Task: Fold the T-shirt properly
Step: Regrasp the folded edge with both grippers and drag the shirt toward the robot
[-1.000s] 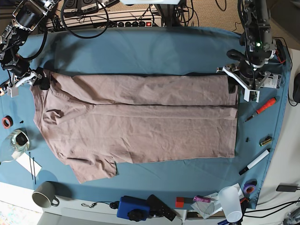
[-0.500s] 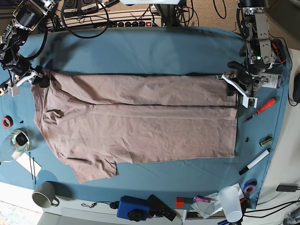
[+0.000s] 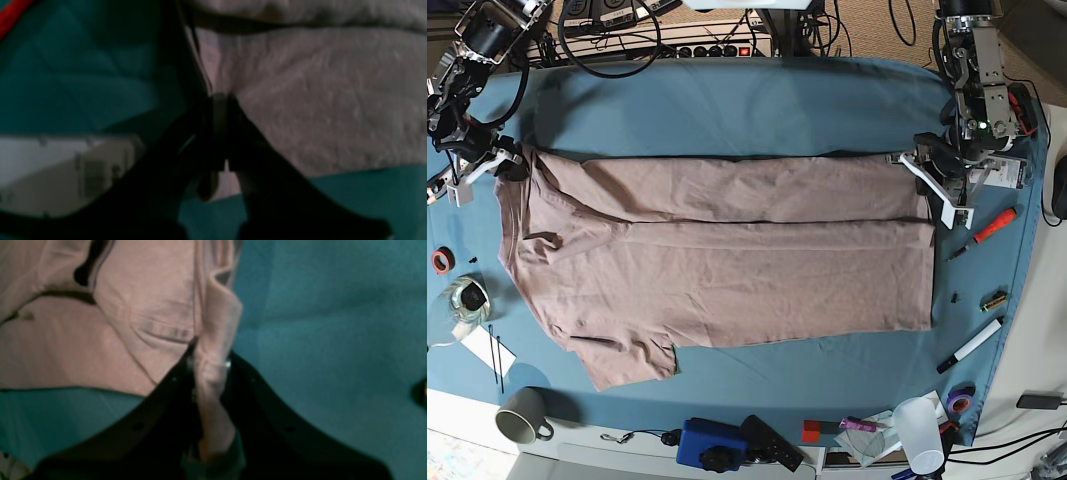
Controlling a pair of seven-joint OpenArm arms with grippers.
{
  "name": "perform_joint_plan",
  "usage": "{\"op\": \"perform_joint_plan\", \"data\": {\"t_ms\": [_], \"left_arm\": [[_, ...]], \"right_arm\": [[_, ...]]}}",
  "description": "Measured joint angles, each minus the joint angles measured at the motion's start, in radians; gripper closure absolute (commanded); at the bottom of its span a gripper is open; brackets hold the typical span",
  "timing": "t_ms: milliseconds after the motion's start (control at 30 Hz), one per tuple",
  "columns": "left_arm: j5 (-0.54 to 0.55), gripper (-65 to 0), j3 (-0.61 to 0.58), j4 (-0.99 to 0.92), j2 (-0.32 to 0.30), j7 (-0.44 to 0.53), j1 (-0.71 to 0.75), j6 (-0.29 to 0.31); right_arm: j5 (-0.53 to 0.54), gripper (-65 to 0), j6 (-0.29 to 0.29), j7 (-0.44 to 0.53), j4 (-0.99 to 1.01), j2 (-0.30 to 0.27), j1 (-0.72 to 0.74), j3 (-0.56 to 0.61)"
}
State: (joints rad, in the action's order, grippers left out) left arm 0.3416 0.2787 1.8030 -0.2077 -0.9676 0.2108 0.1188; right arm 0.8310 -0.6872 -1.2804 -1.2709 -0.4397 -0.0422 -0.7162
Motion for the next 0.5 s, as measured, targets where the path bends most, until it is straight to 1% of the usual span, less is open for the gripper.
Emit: {"op": "perform_joint_plan", "data": {"t_ms": [67, 133, 267, 333, 500], "left_arm": [[-0.001, 0.0, -0.003, 0.026, 0.003, -0.025, 0.013, -0.015], [-0.001, 0.0, -0.003, 0.050, 0.002, -0.028, 0.037, -0.015], [-0.004, 0.0, -0.003, 0.088, 0.003, -0.036, 0.078, -0.015], [-0.018, 0.0, -0.004, 0.112, 0.002, -0.044, 0.104, -0.015], [-0.039, 0.0, -0.002, 0.177, 0.002, -0.050, 0.163, -0.015]], "right_arm": [[0.001, 0.0, 0.011, -0.019, -0.040, 0.006, -0.002, -0.016], [0.001, 0.0, 0.024, -0.061, -0.078, 0.006, -0.002, -0.037], [0.006, 0.0, 0.028, -0.130, -0.127, 0.006, 0.000, -0.100], [0.010, 0.0, 0.028, -0.130, -0.138, 0.005, -0.006, -0.133], [0.068, 0.0, 0.028, -0.131, -0.162, 0.006, -0.080, -0.185]]}}
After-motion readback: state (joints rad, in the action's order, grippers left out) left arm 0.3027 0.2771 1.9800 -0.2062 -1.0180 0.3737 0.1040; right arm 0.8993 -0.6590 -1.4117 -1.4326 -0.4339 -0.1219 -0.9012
